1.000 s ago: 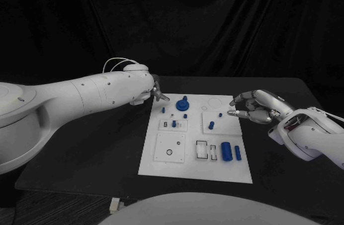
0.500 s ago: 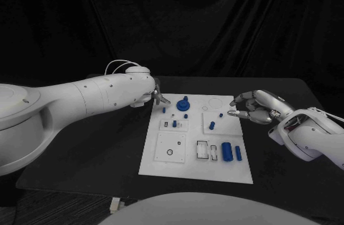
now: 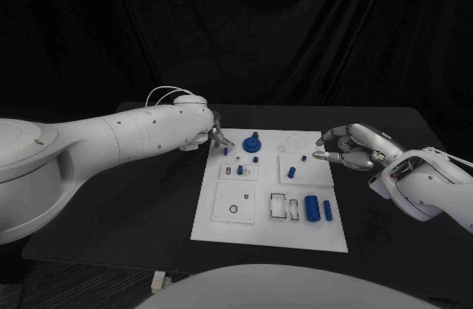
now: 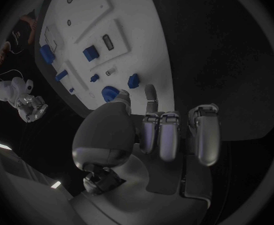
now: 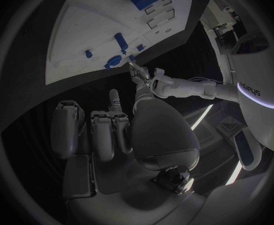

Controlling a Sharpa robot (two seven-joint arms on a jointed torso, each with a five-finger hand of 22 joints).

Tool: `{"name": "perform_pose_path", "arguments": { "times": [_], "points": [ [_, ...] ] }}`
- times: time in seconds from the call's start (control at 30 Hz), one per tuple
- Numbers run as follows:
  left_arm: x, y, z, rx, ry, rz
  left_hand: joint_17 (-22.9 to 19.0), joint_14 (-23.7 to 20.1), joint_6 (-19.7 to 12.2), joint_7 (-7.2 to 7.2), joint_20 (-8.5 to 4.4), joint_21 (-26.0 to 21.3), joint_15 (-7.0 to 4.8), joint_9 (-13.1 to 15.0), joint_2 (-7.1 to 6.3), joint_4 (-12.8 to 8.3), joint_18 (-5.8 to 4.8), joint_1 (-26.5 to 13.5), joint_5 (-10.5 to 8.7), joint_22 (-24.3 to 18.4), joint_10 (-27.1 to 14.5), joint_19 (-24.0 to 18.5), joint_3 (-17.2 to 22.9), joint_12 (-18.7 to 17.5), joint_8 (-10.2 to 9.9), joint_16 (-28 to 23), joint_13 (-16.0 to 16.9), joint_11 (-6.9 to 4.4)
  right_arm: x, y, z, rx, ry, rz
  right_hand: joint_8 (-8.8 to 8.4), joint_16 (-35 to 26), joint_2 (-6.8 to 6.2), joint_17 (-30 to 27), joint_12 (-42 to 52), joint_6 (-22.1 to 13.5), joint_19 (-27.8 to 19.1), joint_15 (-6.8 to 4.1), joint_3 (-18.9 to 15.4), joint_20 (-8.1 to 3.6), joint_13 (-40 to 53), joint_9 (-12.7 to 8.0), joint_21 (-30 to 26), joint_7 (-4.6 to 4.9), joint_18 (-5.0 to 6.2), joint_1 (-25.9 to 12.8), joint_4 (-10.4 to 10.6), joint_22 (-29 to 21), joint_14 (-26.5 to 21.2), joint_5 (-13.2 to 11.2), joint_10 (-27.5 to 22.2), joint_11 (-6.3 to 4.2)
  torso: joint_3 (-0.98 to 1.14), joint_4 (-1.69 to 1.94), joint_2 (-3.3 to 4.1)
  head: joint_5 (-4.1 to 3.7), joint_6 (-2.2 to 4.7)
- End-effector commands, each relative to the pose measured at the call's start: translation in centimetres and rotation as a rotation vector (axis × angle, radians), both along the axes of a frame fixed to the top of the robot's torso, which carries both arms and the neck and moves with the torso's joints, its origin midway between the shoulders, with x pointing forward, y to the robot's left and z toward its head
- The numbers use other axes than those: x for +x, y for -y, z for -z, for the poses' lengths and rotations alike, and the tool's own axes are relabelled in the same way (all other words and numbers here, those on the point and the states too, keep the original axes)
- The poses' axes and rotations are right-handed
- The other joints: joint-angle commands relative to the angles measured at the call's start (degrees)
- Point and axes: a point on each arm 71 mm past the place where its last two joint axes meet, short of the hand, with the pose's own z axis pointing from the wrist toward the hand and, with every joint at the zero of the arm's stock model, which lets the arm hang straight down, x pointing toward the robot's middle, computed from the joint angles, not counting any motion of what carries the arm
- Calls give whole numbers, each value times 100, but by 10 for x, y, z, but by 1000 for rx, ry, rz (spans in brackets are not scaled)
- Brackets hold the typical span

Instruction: Assemble the parts on the task board

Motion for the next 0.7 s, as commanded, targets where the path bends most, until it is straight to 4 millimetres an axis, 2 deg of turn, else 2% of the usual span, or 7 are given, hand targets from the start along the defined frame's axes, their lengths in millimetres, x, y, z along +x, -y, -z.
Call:
{"name": "perform_pose_path", "arguments": {
  "times": [0.03,0.43,0.6,0.7],
  "points": [
    [-2,4,3,0,-20,20,1507,585,49,-3,28,-46,-3,-14,18,-6,-25,-49,-26,1259,598,271,42,20,-30,15,1507,-20,0,0,1,-4,-7,4,-14,17,4,1507,20,39,141,18,-23,-21,1506,-9,-28,-8,-29,52,-5,1136,606,23,596,20,0,-1,-1,0,-1],
    [-5,7,6,-14,-24,35,1507,585,96,-11,28,-83,-6,-40,54,-23,-18,84,-4,1249,598,253,147,20,-68,15,1507,-26,0,1,2,-5,-9,7,-15,17,2,1507,20,40,139,19,-25,-21,1506,-11,-32,-7,-28,56,-5,1135,606,34,596,21,-1,-1,1,12,-1],
    [-6,8,7,-17,-28,43,1507,585,94,-6,32,-103,-2,-59,74,-27,-13,191,55,1243,598,244,204,20,-107,15,1507,-21,0,1,2,-6,-10,7,-15,17,2,1507,20,40,139,19,-25,-21,1506,-11,-32,-7,-28,56,-5,1135,606,34,596,21,-1,0,2,8,-1],
    [-6,9,7,-17,-31,45,1507,585,97,-2,36,-116,1,-76,88,-29,-11,276,184,1240,598,238,243,20,-144,15,1507,-18,0,1,2,-6,-11,7,-15,17,2,1507,20,40,138,19,-25,-21,1506,-11,-35,-7,-27,58,-5,1134,606,39,596,21,-1,0,2,8,-1]
  ]
}}
